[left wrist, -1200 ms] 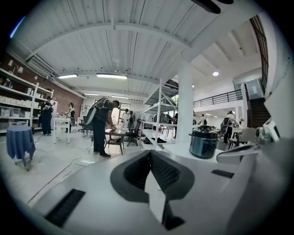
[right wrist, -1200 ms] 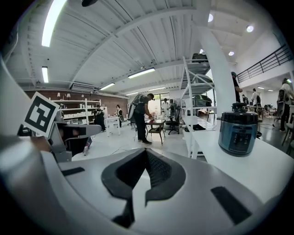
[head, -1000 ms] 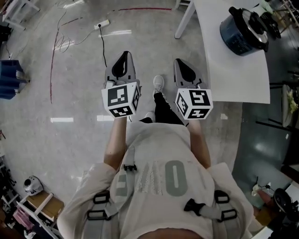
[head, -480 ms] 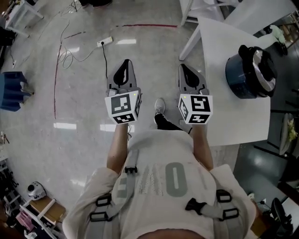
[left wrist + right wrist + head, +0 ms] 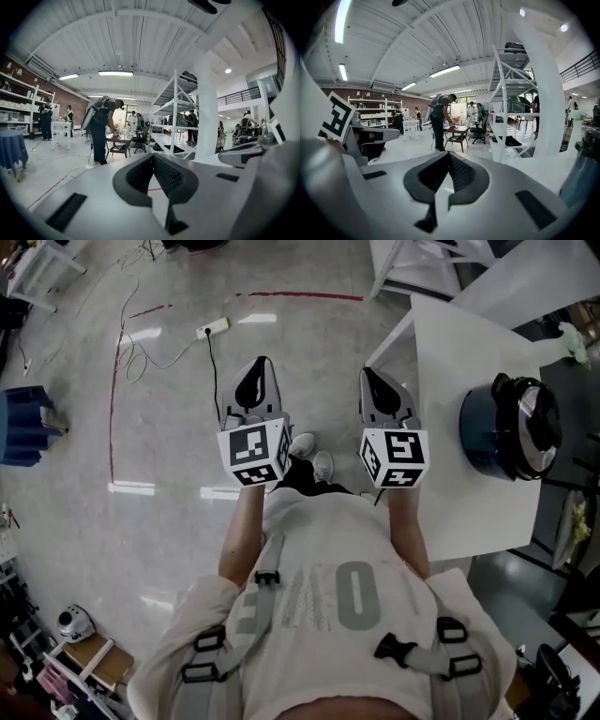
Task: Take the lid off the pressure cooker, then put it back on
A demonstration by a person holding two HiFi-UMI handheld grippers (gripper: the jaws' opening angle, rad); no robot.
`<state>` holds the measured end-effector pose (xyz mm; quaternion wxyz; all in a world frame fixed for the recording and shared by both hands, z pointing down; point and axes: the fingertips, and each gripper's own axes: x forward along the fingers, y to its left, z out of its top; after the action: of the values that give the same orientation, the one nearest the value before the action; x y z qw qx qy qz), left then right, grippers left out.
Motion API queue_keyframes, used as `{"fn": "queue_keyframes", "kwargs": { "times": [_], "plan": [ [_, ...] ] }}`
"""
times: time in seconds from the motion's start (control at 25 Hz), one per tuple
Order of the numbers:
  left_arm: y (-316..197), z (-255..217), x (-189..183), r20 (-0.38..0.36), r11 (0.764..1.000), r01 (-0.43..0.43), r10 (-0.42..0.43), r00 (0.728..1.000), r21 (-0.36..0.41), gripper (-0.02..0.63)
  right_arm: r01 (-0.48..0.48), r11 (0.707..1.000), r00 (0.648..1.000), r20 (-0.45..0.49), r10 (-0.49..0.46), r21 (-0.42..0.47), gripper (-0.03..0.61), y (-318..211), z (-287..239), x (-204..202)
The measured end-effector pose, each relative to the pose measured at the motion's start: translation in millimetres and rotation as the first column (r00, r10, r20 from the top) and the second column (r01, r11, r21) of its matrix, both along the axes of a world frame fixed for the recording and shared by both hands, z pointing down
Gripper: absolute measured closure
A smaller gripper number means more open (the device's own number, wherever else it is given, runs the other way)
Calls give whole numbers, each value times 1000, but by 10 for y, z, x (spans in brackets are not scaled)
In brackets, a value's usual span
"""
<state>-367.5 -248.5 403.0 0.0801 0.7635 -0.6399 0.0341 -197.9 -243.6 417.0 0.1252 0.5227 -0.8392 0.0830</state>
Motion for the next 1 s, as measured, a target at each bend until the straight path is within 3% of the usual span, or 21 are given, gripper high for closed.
{"fn": "queue_keyframes", "kwargs": {
  "times": [0.16, 0.48, 0.52, 0.56, 0.6, 0.84, 1.0],
  "plan": [
    [-298, -112, -93, 22, 999, -30, 30, 999, 19, 595, -30, 1000, 1000, 4, 30, 9, 571, -265, -96, -99],
    [-521, -223, -398, 9, 997, 49, -49, 999, 65, 586, -17, 1000, 997, 72, 17, -7, 571, -548, -154, -269],
    [-545, -217, -400, -2, 997, 37, -37, 999, 66, 496, 1, 1000, 995, 103, 2, -31, 546, -571, -126, -315],
    [-577, -197, -389, -16, 998, 21, -20, 1000, 61, 321, 20, 998, 990, 138, -12, -59, 269, -597, -89, -362],
    [-609, -170, -381, -31, 999, 11, -9, 999, 53, 225, 31, 996, 986, 164, -18, -78, 158, -626, -57, -393],
    [-711, -135, -462, -99, 1000, -12, 14, 995, 22, 207, 19, 998, 993, 121, -12, -56, 160, -727, -74, -480],
    [-874, -156, -313, -105, 995, -94, 95, 990, 11, 208, -39, 998, 995, 87, 43, -39, 160, -780, -138, -366]
  ]
}}
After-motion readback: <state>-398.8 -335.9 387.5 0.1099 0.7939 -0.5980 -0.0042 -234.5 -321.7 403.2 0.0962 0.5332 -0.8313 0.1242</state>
